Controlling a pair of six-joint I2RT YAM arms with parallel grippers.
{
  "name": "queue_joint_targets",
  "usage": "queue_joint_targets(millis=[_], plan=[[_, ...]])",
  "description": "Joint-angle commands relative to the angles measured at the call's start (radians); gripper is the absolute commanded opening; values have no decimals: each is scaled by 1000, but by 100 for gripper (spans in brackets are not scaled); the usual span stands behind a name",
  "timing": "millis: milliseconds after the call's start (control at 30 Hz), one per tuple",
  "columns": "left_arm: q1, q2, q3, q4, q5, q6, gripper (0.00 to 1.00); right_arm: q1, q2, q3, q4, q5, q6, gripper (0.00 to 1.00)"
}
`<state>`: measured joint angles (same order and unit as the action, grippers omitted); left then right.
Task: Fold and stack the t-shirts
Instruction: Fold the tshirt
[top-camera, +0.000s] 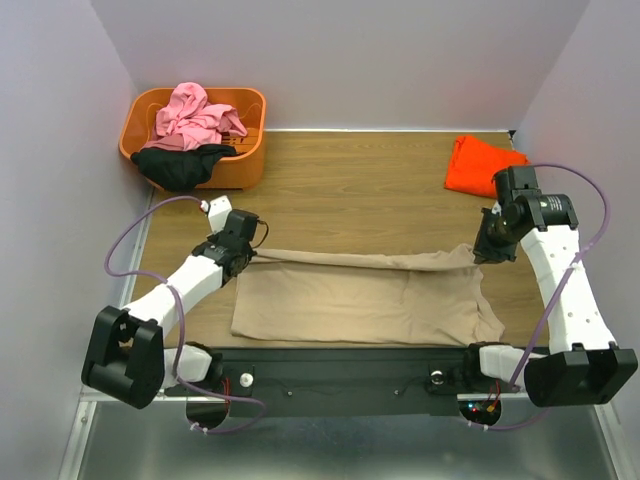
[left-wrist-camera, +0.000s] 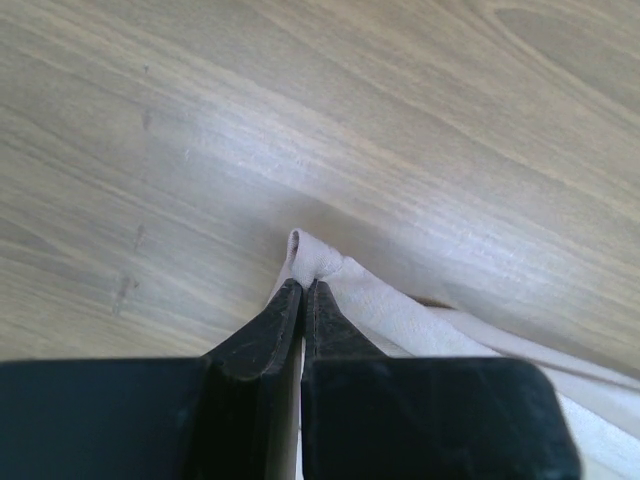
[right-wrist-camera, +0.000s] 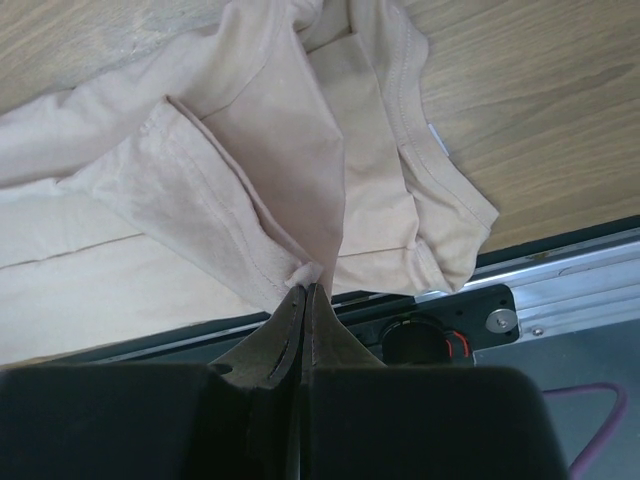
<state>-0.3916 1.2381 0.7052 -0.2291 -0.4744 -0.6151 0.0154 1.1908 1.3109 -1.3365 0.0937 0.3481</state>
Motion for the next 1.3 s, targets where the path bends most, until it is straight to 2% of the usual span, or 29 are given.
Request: queue_joint_targets(millis=[0, 67, 100, 133, 200, 233, 267, 300, 400, 500, 633, 800, 967, 1133, 1267], plan=[[-16, -80, -30, -70, -20, -41, 1, 4, -54, -9, -56, 52, 28, 0], [-24, -130, -45, -85, -20, -57, 6, 3, -80, -25, -56, 78, 35, 0], [-26, -149, -52, -95, -18, -63, 13, 3, -86, -32, -56, 89, 41, 0], [-30, -169, -64, -116, -17, -69, 28, 4, -94, -36, -56, 104, 51, 0], [-47, -230, -73, -163, -27, -110, 46, 4, -105, -41, -56, 115, 55, 1], [-61, -253, -72, -170, -23, -115, 51, 4, -109, -39, -56, 115, 55, 5], [-82, -297, -67, -176, -17, -123, 60, 3, -112, -41, -56, 115, 55, 12], [-87, -319, -55, -218, -21, -165, 63, 4, -123, -42, -56, 116, 55, 31], [-90, -405, -26, -291, -32, -209, 70, 3, -140, -41, -56, 126, 60, 66], [-90, -465, -12, -291, -47, -207, 75, 4, -140, -35, -55, 144, 71, 73], [-90, -405, -10, -181, -37, -123, 81, 4, -100, -76, 9, 124, 65, 73], [-90, -114, 51, -56, 78, -58, 84, 3, -31, -194, 203, 48, 78, 71], [-89, 119, 128, 33, 154, 6, 88, 4, 64, -272, 391, -55, 95, 61], [-90, 234, 146, 76, 287, 9, 88, 4, 212, -297, 508, -88, 68, 52], [-90, 262, 102, 112, 333, 12, 88, 4, 302, -326, 568, -88, 69, 51]])
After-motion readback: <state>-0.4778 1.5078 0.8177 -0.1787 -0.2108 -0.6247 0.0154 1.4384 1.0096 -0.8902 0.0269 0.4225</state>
